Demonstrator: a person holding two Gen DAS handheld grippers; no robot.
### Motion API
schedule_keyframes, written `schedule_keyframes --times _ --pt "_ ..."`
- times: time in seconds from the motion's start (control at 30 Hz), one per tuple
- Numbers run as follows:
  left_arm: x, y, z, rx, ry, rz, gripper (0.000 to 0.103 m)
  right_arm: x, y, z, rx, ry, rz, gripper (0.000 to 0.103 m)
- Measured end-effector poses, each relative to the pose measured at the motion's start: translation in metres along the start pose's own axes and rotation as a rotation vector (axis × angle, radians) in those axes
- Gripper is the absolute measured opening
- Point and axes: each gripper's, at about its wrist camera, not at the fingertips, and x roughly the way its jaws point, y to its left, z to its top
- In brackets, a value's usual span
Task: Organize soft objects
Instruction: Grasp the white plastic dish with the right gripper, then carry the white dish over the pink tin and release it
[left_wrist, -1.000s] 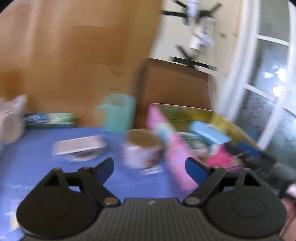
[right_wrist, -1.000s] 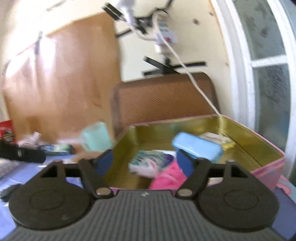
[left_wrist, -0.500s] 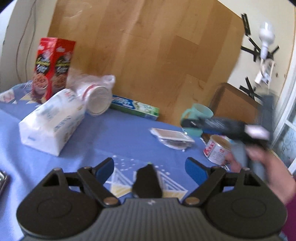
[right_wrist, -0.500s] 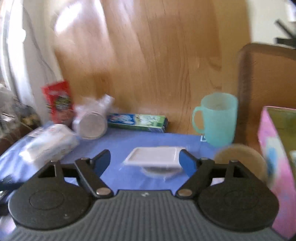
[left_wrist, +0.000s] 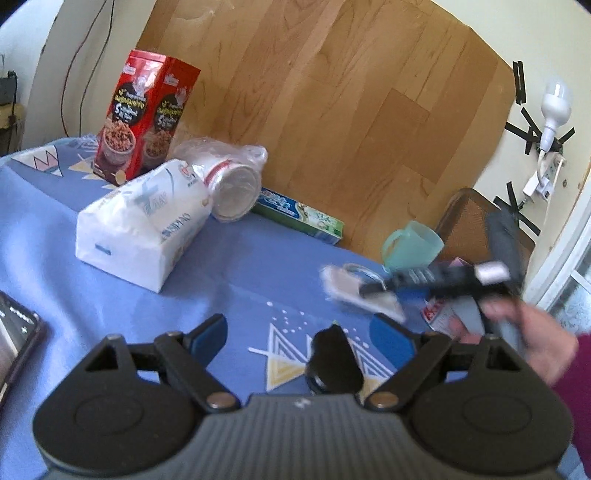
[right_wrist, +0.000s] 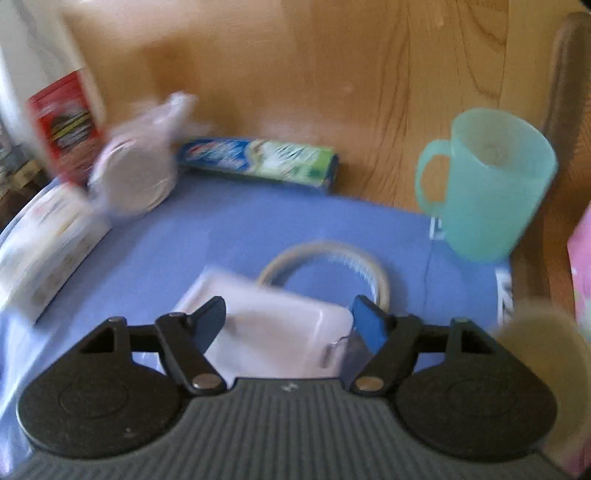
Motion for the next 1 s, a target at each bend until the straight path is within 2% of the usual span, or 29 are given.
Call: schedule_keyframes --times 0.07,0.23,0.37,0.47,0.67,0.7,0.77,0.8,0.87,0.9,0.93,1.0 --pt "0.0 -0.005 -0.001 0.005 0.007 -0.023 0.087 -0.02 0.005 -0.029 0.016 -0.016 0.052 0.074" --pt "0.003 -0.017 -0.001 0.032 0.028 -0.055 0.087 -0.075 0.018 -0.091 -0.05 -0.157 0.066 0.074" --pt "0.035 -0.026 0.026 0.043 0.077 -0.083 0.09 -0.082 0.013 -0.095 -0.019 -0.219 0.047 0.075" --pt "0.074 -0.031 0.049 0.058 0.147 -0.076 0.09 -0.076 0.014 -0.086 -0.013 -0.253 0.023 0.076" --pt "0.131 -0.027 0.064 0.031 0.279 -0.097 0.083 -0.048 0.024 -0.072 -0.11 -0.217 -0.013 0.08" --pt "0.138 -0.026 0.063 0.022 0.3 -0.095 0.081 -0.041 0.023 -0.068 -0.111 -0.207 -0.009 0.081" --pt "0.154 -0.021 0.058 -0.007 0.361 -0.116 0.056 -0.03 0.022 -0.061 -0.11 -0.193 -0.012 0.082" --pt "0.161 -0.02 0.053 -0.021 0.397 -0.139 0.05 -0.025 0.021 -0.059 -0.108 -0.182 -0.008 0.081" --pt "0.162 -0.026 0.045 0.009 0.38 -0.142 0.046 -0.02 0.024 -0.059 -0.123 -0.189 0.005 0.072" --pt "0.159 -0.031 0.043 0.023 0.373 -0.133 0.046 -0.02 0.028 -0.06 -0.144 -0.196 -0.025 0.061" --pt "0.155 -0.033 0.043 0.01 0.379 -0.159 0.045 -0.021 0.03 -0.062 -0.147 -0.206 -0.04 0.057" --pt "0.142 -0.041 0.043 0.008 0.374 -0.203 0.043 -0.032 0.024 -0.065 -0.093 -0.228 -0.018 0.054"
